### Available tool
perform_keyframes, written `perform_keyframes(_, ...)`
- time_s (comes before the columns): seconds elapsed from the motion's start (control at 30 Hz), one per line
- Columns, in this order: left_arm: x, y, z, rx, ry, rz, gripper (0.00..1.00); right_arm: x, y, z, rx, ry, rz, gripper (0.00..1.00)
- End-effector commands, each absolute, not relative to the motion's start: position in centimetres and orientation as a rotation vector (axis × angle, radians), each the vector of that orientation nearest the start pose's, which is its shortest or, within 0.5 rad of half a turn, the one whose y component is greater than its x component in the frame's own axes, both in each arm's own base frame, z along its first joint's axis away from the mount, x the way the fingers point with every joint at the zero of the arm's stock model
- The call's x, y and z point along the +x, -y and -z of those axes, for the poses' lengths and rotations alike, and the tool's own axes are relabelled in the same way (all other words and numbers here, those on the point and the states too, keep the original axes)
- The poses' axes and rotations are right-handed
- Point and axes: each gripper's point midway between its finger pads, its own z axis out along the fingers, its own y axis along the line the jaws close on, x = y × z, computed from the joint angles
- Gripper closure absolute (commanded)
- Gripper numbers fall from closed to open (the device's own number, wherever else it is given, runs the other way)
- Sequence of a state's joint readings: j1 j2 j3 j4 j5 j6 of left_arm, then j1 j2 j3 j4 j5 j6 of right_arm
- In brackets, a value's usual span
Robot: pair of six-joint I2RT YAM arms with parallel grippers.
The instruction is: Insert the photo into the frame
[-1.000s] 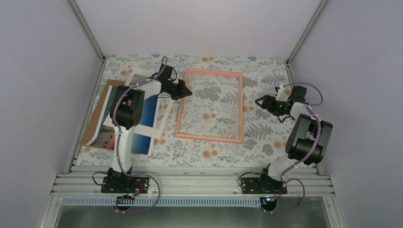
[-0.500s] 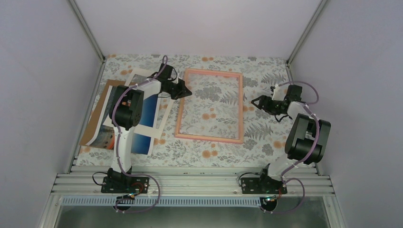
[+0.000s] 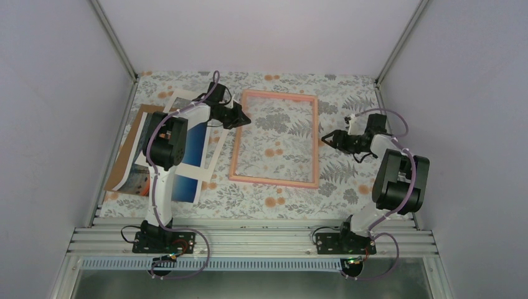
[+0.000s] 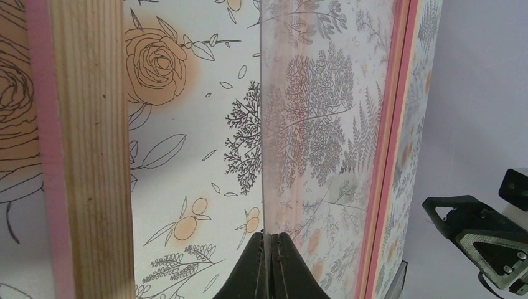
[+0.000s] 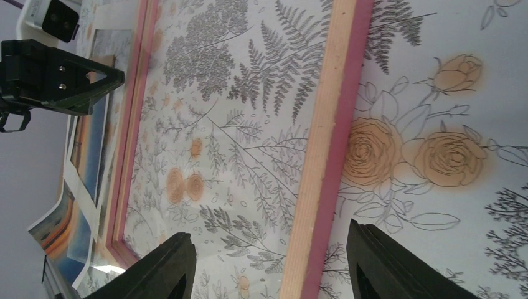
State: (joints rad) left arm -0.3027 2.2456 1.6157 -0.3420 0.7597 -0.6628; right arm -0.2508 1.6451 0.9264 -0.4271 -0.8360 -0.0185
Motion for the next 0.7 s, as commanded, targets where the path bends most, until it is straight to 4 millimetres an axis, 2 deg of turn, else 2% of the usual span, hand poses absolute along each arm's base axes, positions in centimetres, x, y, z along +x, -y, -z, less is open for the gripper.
perform_keyframes(0.0,47.3,27.0,-6.2,-0.134,-2.67,1.326,0.98,36.2,-5.4,-9.2,-0.021,-2.425,-1.067,0.39)
perform_keyframes(0.27,47.2,27.4,-5.6,-0.126,-2.668,1.35,0.98,36.2,-6.3,-9.3,-0.042,-2.423,-1.082,0.39)
perform_keyframes(0.43,47.5,27.4,-6.1,-0.103,-2.651,1.343,0.97,36.4,-6.4,-9.5,-0.056,-2.42,-1.076,0.39)
perform_keyframes(0.5,47.7,27.4,-6.5,-0.085,-2.646,1.319,0.89,36.5,-6.4,-9.6,-0.057,-2.421,-1.072,0.39)
perform_keyframes(0.67,47.9,26.9,-7.2,-0.052,-2.655,1.226,0.62,36.6,-6.4,-9.7,-0.064,-2.419,-1.066,0.38)
